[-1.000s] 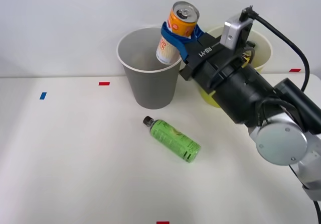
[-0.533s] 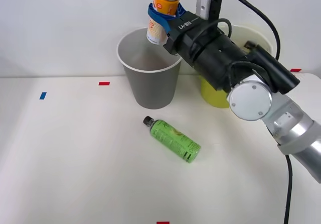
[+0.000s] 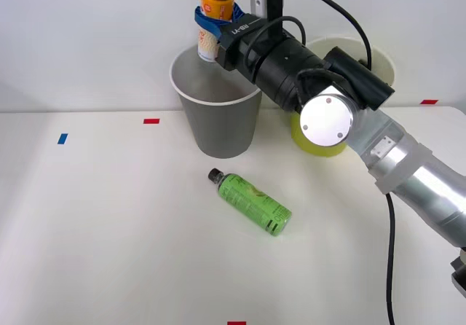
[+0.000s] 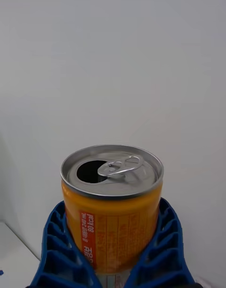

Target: Put cans in the gray bin, plastic bottles in the light green bin

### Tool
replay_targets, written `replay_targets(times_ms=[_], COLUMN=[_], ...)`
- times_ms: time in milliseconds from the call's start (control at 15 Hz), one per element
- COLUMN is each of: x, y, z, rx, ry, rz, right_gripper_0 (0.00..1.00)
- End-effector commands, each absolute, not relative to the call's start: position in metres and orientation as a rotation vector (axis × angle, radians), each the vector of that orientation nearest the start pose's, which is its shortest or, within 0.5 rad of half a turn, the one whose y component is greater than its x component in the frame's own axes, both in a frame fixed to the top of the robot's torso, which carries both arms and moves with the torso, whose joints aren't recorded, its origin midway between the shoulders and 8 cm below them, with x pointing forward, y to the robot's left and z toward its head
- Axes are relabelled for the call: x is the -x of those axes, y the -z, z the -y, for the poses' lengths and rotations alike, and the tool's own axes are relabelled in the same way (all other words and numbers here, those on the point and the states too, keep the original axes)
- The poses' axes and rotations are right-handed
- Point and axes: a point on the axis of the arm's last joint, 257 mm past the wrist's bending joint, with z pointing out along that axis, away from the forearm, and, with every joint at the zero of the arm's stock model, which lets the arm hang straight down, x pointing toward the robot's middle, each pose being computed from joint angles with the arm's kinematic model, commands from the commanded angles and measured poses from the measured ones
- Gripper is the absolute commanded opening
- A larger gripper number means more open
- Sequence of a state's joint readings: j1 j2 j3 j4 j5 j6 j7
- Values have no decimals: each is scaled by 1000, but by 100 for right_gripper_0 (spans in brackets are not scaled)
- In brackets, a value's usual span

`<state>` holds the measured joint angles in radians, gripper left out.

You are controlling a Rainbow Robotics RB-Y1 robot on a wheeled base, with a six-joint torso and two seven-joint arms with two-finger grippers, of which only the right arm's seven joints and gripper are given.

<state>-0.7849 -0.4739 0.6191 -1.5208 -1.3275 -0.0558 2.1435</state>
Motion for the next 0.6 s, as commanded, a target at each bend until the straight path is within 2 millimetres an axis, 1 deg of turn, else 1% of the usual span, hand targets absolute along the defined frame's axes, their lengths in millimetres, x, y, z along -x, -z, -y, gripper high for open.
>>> replay_targets(times_ms=[67,400,533,600], x=[-573,-573,-573,-570], y=[-46,-48,-49,-46], z=[-48,-49,-45,-41], rx=[543,536,545,555], ry=[-609,-613,-589,-577], rz=[-1153,-1148,-1138,-1134], right_gripper_0=[100,100,100,100])
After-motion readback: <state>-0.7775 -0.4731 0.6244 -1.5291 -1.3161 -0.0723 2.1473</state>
